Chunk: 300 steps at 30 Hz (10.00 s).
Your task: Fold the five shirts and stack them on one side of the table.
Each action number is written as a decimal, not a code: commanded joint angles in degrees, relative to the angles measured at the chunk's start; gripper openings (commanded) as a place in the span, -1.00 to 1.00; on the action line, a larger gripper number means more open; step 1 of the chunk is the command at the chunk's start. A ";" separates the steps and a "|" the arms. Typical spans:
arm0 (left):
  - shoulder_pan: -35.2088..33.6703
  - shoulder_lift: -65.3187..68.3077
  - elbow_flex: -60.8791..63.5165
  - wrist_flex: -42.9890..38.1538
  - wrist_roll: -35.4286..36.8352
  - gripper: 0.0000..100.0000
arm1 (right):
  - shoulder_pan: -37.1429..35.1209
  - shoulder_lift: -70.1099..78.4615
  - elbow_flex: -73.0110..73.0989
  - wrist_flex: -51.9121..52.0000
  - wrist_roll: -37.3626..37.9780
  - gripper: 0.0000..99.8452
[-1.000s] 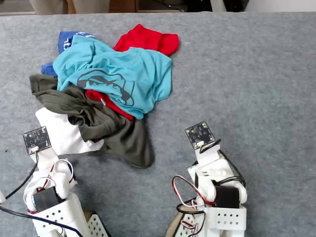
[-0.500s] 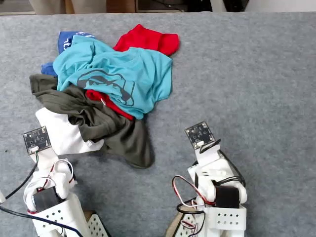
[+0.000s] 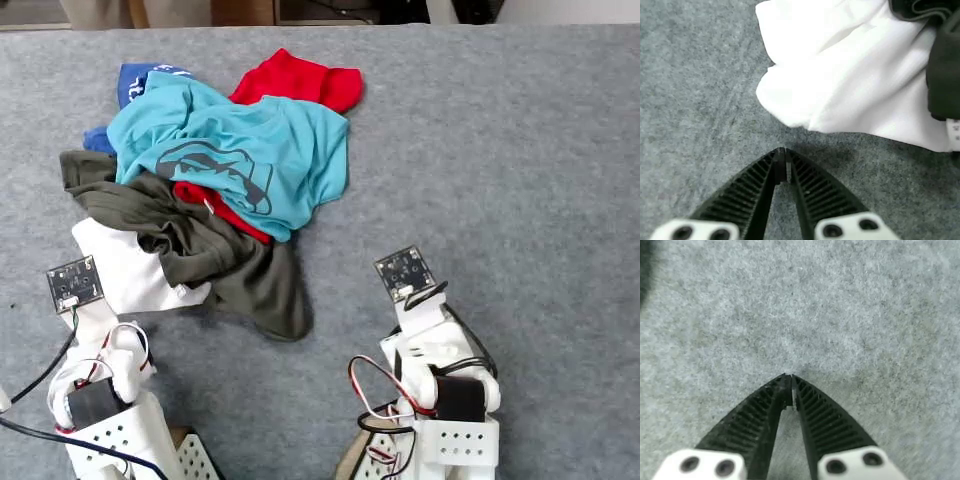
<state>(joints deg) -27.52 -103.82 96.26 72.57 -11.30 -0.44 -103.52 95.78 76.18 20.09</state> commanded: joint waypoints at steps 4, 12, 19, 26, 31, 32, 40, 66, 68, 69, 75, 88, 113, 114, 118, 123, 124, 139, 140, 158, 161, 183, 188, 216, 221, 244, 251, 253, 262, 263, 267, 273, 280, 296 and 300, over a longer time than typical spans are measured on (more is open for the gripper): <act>-0.18 -0.40 0.62 0.35 -0.18 -0.96 | -0.40 -6.46 1.01 -11.78 0.26 -0.99; -0.18 -0.40 0.62 0.35 -0.18 -0.96 | -0.40 -6.46 1.01 -35.08 -0.09 -0.99; -0.18 -0.40 0.62 0.35 -0.18 -0.96 | -0.40 -6.46 1.01 -42.37 0.18 -0.99; -0.18 -0.40 0.62 0.35 -0.18 -0.96 | -0.40 -6.46 1.01 -42.37 0.18 -0.99; -0.18 -0.40 0.62 0.35 -0.18 -0.96 | -0.40 -6.46 1.01 -42.37 0.26 -0.99; -0.18 -0.40 0.62 0.35 -0.18 -0.96 | -0.40 -6.46 1.01 -42.37 0.26 -0.99; -0.18 -0.40 0.62 0.35 -0.18 -0.96 | -0.40 -6.46 1.01 -42.29 0.26 -0.99; -0.18 -0.40 0.62 0.35 -0.18 -0.96 | -10.33 -6.46 0.84 -32.44 0.09 -0.99; -0.18 -0.40 0.62 0.35 -0.18 -0.96 | -10.51 -6.37 -0.40 -30.77 0.18 -0.99; -0.18 -0.40 0.62 0.35 -0.18 -0.96 | -10.51 -6.37 -1.63 -29.01 0.18 -0.99; -0.18 -0.40 0.62 0.35 -0.18 -0.96 | -10.51 -6.20 -12.62 -16.62 0.26 -0.99; -0.18 -0.40 0.62 0.35 -0.18 -0.96 | -9.27 22.20 -33.27 -12.48 2.29 -0.99; -0.18 -0.40 0.62 0.35 -0.18 -0.96 | -7.78 51.21 -62.90 -7.30 2.29 -0.99; -0.18 -0.40 0.62 0.35 -0.18 -0.96 | -7.78 52.09 -64.57 -6.51 2.29 -0.99; -0.18 -0.40 0.62 0.35 -0.18 -0.96 | -7.69 55.87 -70.99 -4.84 -1.32 -0.97; -0.18 -0.40 0.62 0.35 -0.18 -0.96 | -9.63 64.04 -79.52 4.13 -9.76 -0.77; -0.18 -0.40 0.62 0.35 -0.18 -0.96 | -10.24 65.80 -81.45 6.15 -11.52 -0.75; -0.18 -0.40 0.62 0.35 -0.18 -0.96 | -19.74 94.90 -111.87 19.69 -30.68 -0.75; -0.18 -0.40 0.62 0.35 -0.18 -0.96 | -21.58 97.36 -114.77 21.36 -31.38 -0.75; 0.09 -0.40 0.62 0.35 0.00 -0.96 | -37.14 141.93 -156.97 24.53 -32.09 -0.74; 0.09 -0.40 0.62 0.35 0.00 -0.96 | -38.99 146.59 -162.68 24.26 -32.09 -0.74; 0.09 -0.40 0.62 0.35 -0.09 -0.96 | -30.55 161.80 -191.43 24.35 -32.00 -0.99; 0.09 -0.40 0.62 0.35 -0.09 -0.96 | -25.89 150.99 -189.93 25.76 -31.82 -0.99; 8.97 0.22 -19.34 -26.90 -10.55 -0.92 | 4.88 125.85 -142.11 25.49 -26.81 -0.99; 9.85 9.19 -26.46 -29.63 -11.60 -0.89 | 2.42 125.85 -135.43 21.71 -26.81 -0.99; 19.96 116.88 -111.82 -1.14 6.59 -0.43 | -3.56 125.85 -110.73 -2.37 -27.08 -0.99; 22.15 139.03 -135.74 7.38 6.51 -0.38 | -4.88 125.93 -105.01 -10.81 -27.16 -0.99; 22.07 145.27 -142.42 9.49 6.51 -0.38 | -4.88 125.93 -103.78 -12.92 -27.16 -0.99; 18.29 168.22 -168.97 16.70 5.19 -0.38 | -4.79 125.93 -96.84 -21.63 -26.81 -0.99; 17.76 169.54 -171.34 18.11 5.27 -0.38 | -4.79 125.93 -96.66 -22.07 -26.81 -0.99; 17.05 169.98 -181.89 26.73 5.27 -0.39 | -4.79 125.93 -96.66 -22.15 -26.73 -0.99; 16.62 169.98 -191.56 28.04 4.92 -0.86 | -4.79 125.93 -96.40 -22.15 -26.73 -0.99; 14.07 169.98 -189.71 28.13 5.27 -0.44 | -4.79 126.02 -96.40 -22.15 -26.73 -0.99; 14.33 163.12 -172.31 27.60 -15.74 -0.08 | -4.79 129.54 -97.36 -22.95 -26.73 -0.99; 13.71 166.20 -163.08 19.52 -16.09 -0.12 | -4.79 129.63 -97.36 -22.95 -26.73 -0.99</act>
<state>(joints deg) -13.10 63.21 -71.74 97.01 -26.33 -4.40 26.86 -0.75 54.46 -7.25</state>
